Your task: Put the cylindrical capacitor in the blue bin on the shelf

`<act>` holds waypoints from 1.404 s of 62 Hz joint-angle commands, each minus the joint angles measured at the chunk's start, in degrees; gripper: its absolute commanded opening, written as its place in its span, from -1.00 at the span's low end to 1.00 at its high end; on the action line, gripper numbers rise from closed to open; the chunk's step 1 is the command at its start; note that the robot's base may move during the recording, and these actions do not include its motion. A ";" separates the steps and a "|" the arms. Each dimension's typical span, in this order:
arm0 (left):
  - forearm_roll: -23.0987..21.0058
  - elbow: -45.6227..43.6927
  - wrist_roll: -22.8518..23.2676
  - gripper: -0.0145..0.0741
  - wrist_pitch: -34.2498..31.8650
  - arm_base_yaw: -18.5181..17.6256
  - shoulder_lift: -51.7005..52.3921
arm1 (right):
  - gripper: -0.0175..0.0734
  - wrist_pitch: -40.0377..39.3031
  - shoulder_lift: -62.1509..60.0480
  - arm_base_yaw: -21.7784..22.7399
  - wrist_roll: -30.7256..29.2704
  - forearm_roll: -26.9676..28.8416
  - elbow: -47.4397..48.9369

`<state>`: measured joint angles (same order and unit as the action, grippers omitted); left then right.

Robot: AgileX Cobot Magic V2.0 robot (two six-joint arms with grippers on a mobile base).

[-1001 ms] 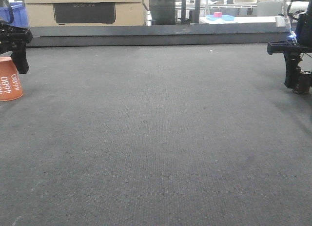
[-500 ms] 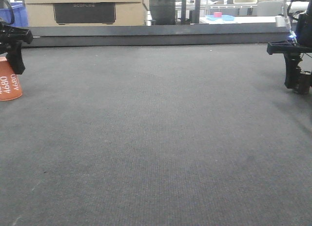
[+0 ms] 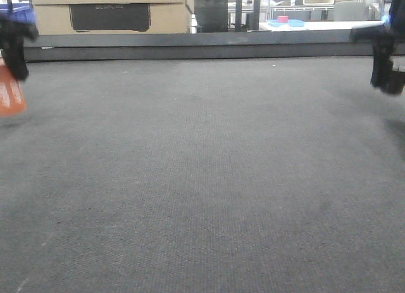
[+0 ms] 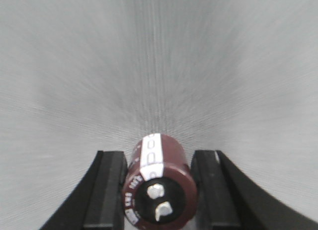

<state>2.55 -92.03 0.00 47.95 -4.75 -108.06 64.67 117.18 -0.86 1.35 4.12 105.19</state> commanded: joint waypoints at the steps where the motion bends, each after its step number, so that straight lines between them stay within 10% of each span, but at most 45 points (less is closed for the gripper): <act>1: -1.29 -0.28 0.65 -0.92 -0.81 0.06 4.33 | -0.97 -0.79 -3.63 0.19 -0.39 0.29 0.21; 23: -6.69 7.83 0.65 -0.92 -12.19 -0.03 15.44 | -0.97 -13.44 -15.67 0.19 -0.39 0.29 -10.38; 60: -8.35 43.98 -1.40 -0.92 -43.66 -0.93 43.80 | -0.97 -55.02 -48.72 0.19 -0.39 0.29 -59.37; 87: -6.50 56.19 -1.40 -0.92 -41.46 -0.93 70.25 | -0.97 -55.65 -73.58 0.19 -0.39 0.27 -70.48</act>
<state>-4.15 -36.41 -1.38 6.29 -5.26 -42.41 8.58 48.32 -0.86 1.35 4.50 35.02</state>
